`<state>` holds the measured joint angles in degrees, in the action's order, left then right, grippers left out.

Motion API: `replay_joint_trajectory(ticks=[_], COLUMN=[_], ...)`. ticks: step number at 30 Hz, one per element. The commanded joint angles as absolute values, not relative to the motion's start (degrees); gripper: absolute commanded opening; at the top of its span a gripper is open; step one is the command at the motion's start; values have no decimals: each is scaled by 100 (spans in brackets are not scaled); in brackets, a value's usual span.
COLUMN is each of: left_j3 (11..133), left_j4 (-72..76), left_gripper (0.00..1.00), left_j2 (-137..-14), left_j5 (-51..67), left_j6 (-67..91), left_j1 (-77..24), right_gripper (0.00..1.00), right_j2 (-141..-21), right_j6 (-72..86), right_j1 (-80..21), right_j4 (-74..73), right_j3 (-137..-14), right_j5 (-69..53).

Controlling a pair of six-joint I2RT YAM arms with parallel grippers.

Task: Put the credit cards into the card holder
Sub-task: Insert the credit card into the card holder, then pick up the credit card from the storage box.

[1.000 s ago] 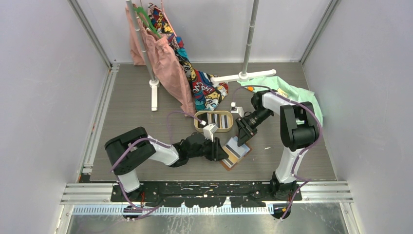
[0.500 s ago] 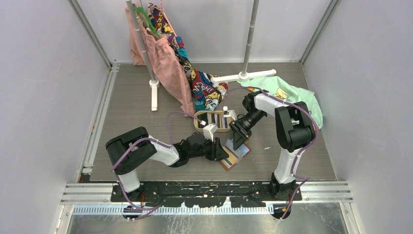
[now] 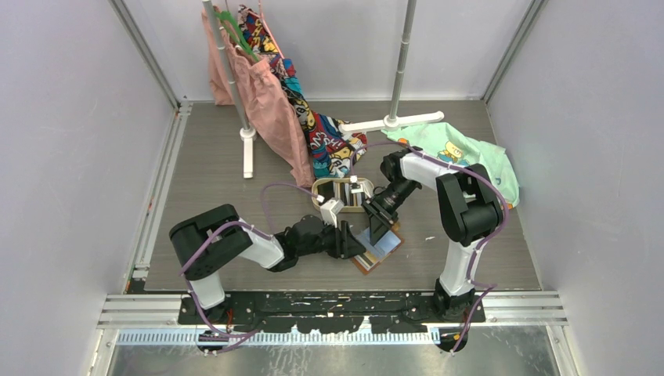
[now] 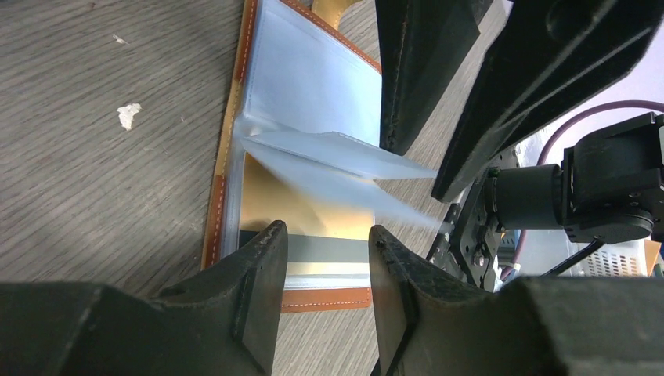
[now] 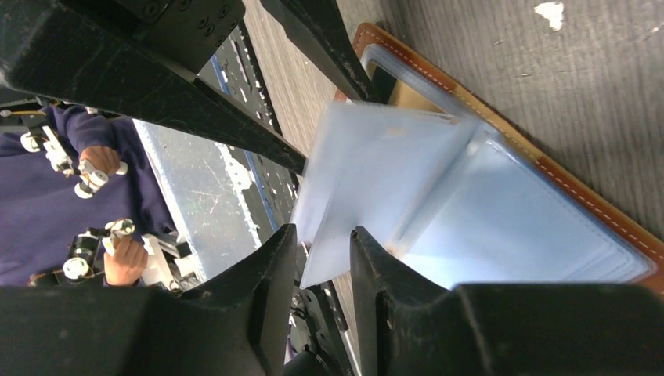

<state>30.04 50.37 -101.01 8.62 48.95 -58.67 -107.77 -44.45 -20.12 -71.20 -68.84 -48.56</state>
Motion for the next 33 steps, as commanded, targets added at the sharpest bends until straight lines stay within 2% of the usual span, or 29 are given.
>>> replay_joint_trajectory(ticks=[1,5,9,12,16,19,26,33], left_j3=[2925,2902,2816,2697,2512,2458,2591,2994], left_j4=[5448,5594,5633,5622,5446,5154,3967,2569], left_gripper=[44,44,44,45,48,49,50,50], left_j2=[-10143,-10251,-10209,-10060,-9768,-9510,-8835,-8216], left_j5=[889,960,966,974,968,933,552,224], left_j6=[4983,5065,5088,5089,5076,5022,4678,4105], left_j1=[-5774,-5731,-5700,-5668,-5661,-5660,-5654,-5469], right_gripper=[35,26,23,20,10,6,1,1], right_j2=[-10626,-10643,-10531,-10249,-9929,-9857,-9632,-9428], right_j6=[-4227,-4049,-3774,-3443,-3102,-2928,-2439,-2323], right_j1=[-2021,-2019,-2021,-2016,-2019,-2005,-1806,-1418], right_j4=[-6918,-6746,-6404,-5921,-5470,-5308,-4835,-4612], right_j3=[-6986,-6962,-6863,-6697,-6552,-6517,-6325,-6135], right_j5=[-4845,-4713,-4377,-3893,-3439,-3315,-2942,-2459])
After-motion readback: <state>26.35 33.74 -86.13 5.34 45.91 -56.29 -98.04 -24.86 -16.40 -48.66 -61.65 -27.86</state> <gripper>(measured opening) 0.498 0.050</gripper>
